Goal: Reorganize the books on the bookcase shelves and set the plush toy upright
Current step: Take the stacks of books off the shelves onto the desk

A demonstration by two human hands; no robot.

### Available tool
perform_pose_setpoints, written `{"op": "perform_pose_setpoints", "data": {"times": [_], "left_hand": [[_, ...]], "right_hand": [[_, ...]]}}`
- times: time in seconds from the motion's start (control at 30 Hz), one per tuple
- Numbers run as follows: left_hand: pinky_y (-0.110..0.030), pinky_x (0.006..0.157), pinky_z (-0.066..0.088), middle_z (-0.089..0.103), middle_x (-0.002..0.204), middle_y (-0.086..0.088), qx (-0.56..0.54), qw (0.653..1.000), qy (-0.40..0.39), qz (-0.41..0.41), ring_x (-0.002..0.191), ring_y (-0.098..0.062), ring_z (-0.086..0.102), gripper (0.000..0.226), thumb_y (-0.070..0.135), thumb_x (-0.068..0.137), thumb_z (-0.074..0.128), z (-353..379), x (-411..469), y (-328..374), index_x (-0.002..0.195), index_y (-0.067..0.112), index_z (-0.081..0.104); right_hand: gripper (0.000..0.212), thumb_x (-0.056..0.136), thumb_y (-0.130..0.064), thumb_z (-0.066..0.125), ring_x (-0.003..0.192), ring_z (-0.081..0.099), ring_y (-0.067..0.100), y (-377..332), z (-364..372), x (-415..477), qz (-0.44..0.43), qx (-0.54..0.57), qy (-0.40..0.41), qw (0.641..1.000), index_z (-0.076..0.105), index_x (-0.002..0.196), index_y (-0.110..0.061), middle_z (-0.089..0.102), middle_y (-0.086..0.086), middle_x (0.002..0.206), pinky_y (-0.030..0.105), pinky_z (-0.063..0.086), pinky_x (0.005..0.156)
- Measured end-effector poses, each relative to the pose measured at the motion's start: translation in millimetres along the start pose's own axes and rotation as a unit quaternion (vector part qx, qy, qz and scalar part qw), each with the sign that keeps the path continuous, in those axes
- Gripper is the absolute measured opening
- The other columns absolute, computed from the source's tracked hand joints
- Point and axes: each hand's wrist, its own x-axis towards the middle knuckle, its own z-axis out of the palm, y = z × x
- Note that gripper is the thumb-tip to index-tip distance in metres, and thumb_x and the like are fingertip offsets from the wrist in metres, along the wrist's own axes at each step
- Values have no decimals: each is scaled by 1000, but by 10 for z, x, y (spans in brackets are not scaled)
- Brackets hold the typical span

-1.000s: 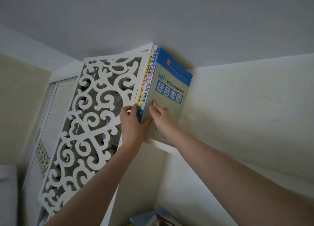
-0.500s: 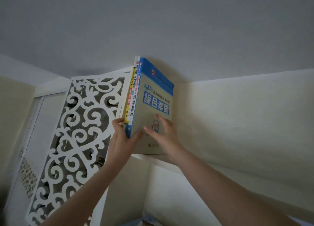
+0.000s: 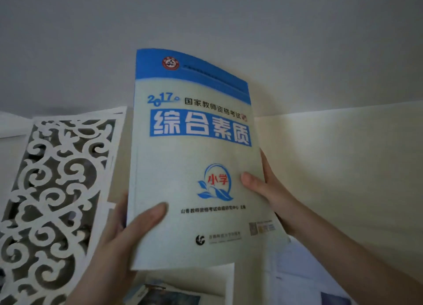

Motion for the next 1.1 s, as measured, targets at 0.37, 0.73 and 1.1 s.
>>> {"op": "perform_pose_setpoints", "data": {"times": [0.37, 0.73, 1.1], "left_hand": [[-28, 87, 53, 45, 133, 37, -56, 940, -335, -19, 118, 1, 54, 103, 16, 59, 77, 1508, -878, -551, 122, 76, 24], [-19, 57, 55, 61, 104, 28, -43, 848, -504, -158, 88, -5, 67, 68, 2, 68, 71, 2684, -2460, -1435, 119, 42, 51], [-36, 85, 55, 50, 137, -3, 142, 654, -623, -404, 108, -17, 61, 101, 59, 29, 88, 2800, -3971, -3412, 121, 43, 50]], "right_hand": [[119, 66, -13, 74, 102, 67, 10, -1591, -671, -2575, 31, -278, 268, 922, -7, 137, -63, 62, -25, 119, 33, 59, 69], [103, 78, 9, 66, 108, 65, 18, -1767, -813, -4897, 223, -260, 449, 825, 14, 133, -60, 64, -14, 122, 39, 58, 75], [110, 76, 5, 73, 103, 62, -6, -503, -1091, -6819, 482, -156, 513, 693, -2, 144, -39, 49, -17, 130, 18, 53, 76]]}}
